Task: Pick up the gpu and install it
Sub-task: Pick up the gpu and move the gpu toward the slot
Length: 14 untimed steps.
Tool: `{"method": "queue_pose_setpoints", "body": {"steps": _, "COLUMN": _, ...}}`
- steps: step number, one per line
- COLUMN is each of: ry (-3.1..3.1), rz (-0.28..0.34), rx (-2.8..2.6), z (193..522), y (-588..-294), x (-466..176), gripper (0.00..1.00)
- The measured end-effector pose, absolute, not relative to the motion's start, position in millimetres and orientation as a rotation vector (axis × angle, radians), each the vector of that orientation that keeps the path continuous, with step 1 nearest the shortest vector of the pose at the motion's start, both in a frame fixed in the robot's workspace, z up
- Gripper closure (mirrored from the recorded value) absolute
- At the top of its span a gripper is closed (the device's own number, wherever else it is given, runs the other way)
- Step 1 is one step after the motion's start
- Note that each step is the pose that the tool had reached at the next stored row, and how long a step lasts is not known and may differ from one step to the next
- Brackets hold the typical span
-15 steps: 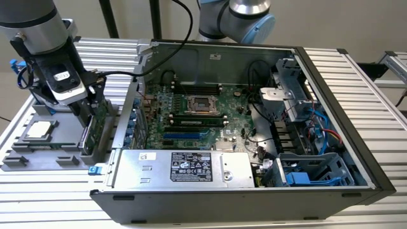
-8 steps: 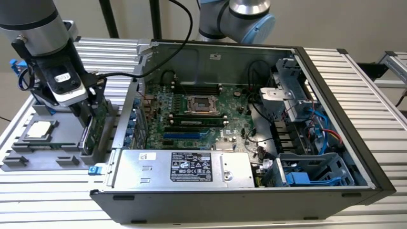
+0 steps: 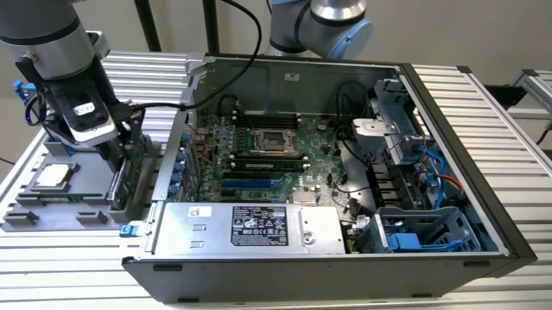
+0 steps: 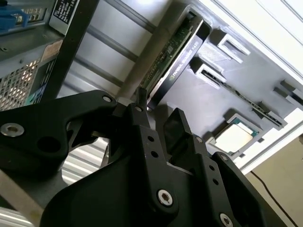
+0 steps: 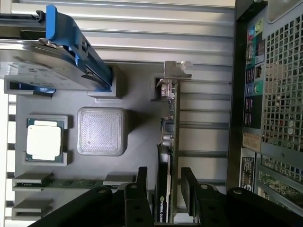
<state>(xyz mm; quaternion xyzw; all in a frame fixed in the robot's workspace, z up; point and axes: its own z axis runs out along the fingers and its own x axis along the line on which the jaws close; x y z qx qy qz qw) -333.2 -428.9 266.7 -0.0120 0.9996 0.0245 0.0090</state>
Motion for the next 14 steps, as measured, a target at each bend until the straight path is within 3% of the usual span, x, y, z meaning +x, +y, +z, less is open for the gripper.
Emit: {"method": "queue_pose_setpoints", "body": {"steps": 14, "ry": 3.122, "rz": 0.076, "rx": 0.031, "z": 259.1, "y": -428.8, "x": -332.9, "gripper": 0.0}}
